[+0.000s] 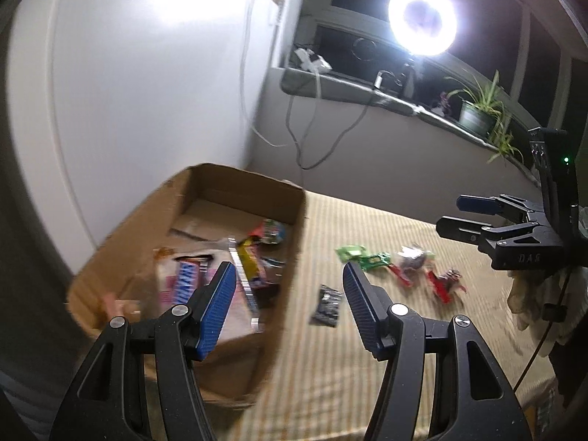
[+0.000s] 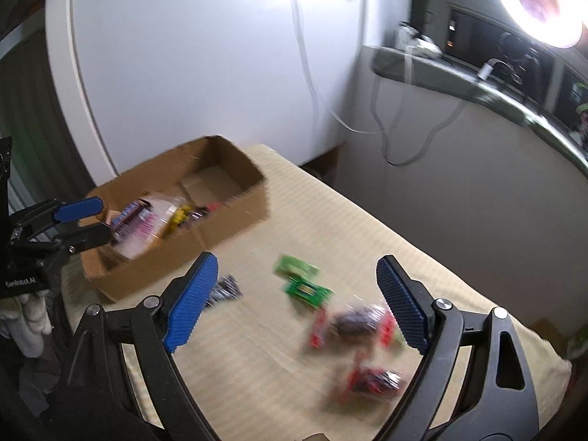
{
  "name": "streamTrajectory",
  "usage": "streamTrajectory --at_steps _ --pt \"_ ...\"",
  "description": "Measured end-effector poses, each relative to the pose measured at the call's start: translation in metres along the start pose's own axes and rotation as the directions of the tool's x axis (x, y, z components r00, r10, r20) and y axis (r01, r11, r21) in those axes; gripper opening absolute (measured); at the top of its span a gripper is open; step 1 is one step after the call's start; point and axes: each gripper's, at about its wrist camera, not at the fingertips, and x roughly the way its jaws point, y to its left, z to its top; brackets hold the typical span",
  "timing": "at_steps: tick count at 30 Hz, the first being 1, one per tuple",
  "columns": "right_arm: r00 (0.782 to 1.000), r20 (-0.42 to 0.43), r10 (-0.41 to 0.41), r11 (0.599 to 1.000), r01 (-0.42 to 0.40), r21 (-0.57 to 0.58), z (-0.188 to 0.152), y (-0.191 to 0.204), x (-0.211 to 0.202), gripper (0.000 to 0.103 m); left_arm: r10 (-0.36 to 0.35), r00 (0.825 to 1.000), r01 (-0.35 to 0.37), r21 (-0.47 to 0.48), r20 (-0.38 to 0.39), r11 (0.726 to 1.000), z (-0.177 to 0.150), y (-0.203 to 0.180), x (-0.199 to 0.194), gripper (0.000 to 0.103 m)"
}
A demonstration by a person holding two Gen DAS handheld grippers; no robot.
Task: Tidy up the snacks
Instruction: 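Move both tools back over the remaining candies on the bedspread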
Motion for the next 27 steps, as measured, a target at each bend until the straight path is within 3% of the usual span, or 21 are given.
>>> streamTrajectory --at_steps 12,19,27 --pt "0.992 -0.104 -0.072 0.994 0.081 0.08 -0.059 -0.067 -0.007 0.091 -0.092 0.993 0.097 0.059 -0.075 0.994 -0.004 -0.052 0.036 0.06" --pt "0.988 -0.148 -0.044 0.998 0.051 0.045 -0.083 -0.064 0.008 0.091 -0.131 0.983 0.144 0.102 -0.125 0.984 -0.003 -0.08 0.061 0.06" --pt "0.982 -0.18 -0.052 0.998 0.056 0.017 -0.093 -0.053 0.029 0.091 -0.082 0.98 0.104 0.117 -0.182 0.988 -0.017 -0.082 0.08 0.06"
